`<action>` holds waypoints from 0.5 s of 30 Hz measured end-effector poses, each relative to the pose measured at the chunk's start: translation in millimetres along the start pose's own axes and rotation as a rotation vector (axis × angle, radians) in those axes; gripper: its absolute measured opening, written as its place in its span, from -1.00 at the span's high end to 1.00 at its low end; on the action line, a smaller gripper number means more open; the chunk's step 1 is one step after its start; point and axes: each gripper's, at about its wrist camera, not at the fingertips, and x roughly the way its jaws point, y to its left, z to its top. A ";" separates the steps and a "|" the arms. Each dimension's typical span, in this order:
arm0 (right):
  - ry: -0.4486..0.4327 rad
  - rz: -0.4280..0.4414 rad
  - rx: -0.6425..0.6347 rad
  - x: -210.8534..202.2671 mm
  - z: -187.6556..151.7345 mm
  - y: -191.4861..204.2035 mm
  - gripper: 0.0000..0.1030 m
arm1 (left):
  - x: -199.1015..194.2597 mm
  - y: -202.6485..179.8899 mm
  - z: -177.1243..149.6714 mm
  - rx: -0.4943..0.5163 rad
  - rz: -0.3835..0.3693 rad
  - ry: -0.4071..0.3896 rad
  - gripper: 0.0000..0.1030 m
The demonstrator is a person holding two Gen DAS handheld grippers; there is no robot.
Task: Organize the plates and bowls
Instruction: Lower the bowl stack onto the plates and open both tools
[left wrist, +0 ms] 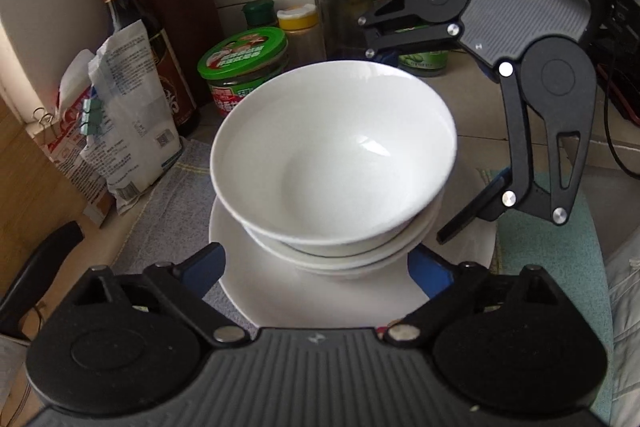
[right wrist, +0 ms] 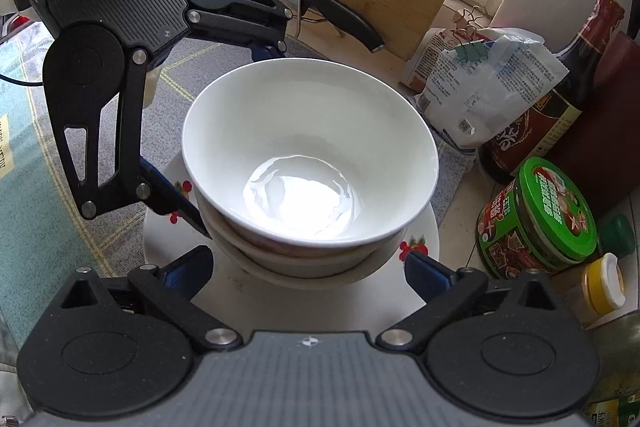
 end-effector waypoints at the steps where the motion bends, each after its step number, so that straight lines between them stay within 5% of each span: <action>1: 0.000 0.003 0.004 -0.5 -0.1 0.3 -1.00 | -3.0 -0.5 -1.9 -0.012 0.012 0.002 -0.89; 9: 0.001 -0.030 -0.002 -6.1 0.9 5.2 -1.00 | -34.2 -19.7 -12.6 -0.132 0.194 -0.028 -0.91; 15: 0.023 -0.080 0.093 -10.6 6.2 17.2 -1.00 | -62.0 -37.4 -25.1 -0.258 0.247 -0.098 -0.94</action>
